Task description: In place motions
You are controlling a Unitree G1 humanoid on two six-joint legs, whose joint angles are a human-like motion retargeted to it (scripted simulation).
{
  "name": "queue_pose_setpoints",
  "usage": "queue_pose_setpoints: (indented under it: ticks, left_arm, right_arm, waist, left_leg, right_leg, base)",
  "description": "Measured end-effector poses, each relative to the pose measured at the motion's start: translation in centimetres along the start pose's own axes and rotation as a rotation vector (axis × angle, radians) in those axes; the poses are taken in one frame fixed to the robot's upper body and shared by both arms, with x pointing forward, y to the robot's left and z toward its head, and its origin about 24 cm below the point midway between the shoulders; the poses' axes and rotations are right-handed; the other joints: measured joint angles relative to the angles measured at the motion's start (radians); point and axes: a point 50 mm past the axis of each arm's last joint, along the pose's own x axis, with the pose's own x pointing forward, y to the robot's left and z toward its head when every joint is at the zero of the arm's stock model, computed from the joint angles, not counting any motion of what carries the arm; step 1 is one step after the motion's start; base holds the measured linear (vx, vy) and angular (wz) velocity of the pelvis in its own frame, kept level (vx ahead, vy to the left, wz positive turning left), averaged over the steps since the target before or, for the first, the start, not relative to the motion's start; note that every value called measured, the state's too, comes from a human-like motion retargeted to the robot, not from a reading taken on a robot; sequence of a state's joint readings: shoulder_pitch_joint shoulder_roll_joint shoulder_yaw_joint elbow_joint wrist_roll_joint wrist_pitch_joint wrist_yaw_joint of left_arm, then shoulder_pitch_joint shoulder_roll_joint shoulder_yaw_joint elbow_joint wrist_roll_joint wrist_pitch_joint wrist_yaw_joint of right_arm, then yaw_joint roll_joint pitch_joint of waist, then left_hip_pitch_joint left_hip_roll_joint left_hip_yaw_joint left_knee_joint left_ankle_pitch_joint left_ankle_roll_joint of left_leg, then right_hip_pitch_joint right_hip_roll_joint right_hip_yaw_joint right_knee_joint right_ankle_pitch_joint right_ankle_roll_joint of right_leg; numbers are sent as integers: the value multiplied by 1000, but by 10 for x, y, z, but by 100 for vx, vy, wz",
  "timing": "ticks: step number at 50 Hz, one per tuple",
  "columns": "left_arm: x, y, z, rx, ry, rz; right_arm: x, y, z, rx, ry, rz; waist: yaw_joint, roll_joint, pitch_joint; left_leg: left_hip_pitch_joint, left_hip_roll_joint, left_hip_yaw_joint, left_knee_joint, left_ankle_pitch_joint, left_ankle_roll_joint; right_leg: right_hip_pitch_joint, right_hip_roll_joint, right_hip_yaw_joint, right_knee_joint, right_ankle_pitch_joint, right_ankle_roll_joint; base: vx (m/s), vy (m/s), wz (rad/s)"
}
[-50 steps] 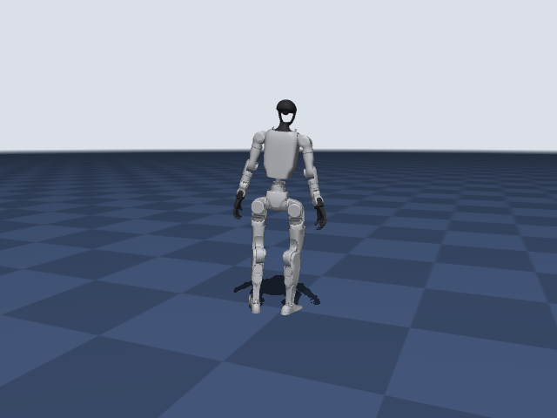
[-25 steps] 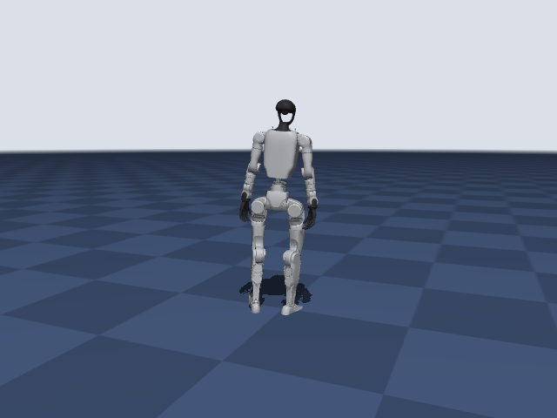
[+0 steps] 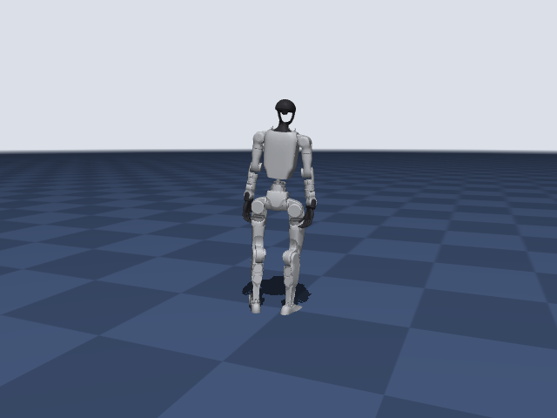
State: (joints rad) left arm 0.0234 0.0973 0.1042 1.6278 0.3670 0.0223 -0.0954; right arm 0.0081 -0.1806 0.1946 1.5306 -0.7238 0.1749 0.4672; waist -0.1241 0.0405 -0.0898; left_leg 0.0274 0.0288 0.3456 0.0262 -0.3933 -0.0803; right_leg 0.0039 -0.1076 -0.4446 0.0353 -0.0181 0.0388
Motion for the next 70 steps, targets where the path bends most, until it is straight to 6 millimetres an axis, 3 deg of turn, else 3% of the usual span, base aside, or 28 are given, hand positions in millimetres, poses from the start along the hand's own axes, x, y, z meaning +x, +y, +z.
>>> queue_pose_setpoints:
  ticks: [4,12,22,31,46,57,60,64,67,70]
  left_arm:
    - [-1,1,14,-32,-49,15]
    - [-3,5,34,100,-105,26]
    - [-2,-3,31,135,-88,-4]
    - [-1,-1,13,161,-23,-9]
    - [0,-4,3,86,-1,-21]
    - [-2,-2,11,22,-15,-84]
    - [-6,15,31,-140,-99,-48]
    - [-23,51,85,-435,-304,14]
    - [-57,97,140,-489,-509,83]
    - [-114,146,199,-447,-716,193]
  right_arm:
    - [-4,-8,6,91,-57,-39]
    - [-5,-9,15,152,-122,-33]
    - [1,4,10,48,-56,-1]
    - [4,9,2,-11,-4,-5]
    - [0,-1,1,89,-43,-19]
    - [2,8,3,158,-51,54]
    - [-6,3,19,327,-151,117]
    - [-37,-30,69,554,-453,164]
    - [-82,-69,113,585,-703,131]
    - [-144,-106,154,511,-919,48]
  waist:
    - [5,0,-5]
    - [10,2,-15]
    - [12,8,-26]
    - [28,10,-8]
    - [15,8,22]
    - [9,1,-18]
    - [8,-4,-19]
    - [4,-2,-20]
    - [-6,7,-35]
    - [-13,11,-55]
  left_leg:
    - [1,-2,0,0,0,1]
    - [-5,-4,-5,1,1,1]
    - [-23,-1,-8,4,-1,1]
    - [-15,4,12,5,-3,0]
    - [-2,0,11,0,1,2]
    - [-15,-4,3,1,1,1]
    - [-7,-4,0,2,1,1]
    - [3,-2,3,1,3,4]
    - [-2,0,-1,2,6,5]
    - [-7,0,-6,4,9,6]
  right_leg:
    - [0,-2,0,1,0,0]
    - [-2,-4,-2,0,1,1]
    - [-18,-6,-2,2,1,4]
    - [-15,-4,17,6,-2,7]
    - [-11,-6,12,4,7,3]
    - [-18,-12,4,4,3,6]
    - [-9,-11,2,5,2,4]
    - [-1,-7,1,6,4,2]
    - [-2,-6,-4,4,7,1]
    - [-3,-5,-10,2,9,-1]
  base:
    - [0,0,0]
    - [0,0,0]
    - [0,0,0]
    - [0,0,-11]
    - [0,0,-1]
    - [0,0,0]
    - [0,0,0]
    - [-1,0,-1]
    - [-7,2,5]
    - [-2,1,3]
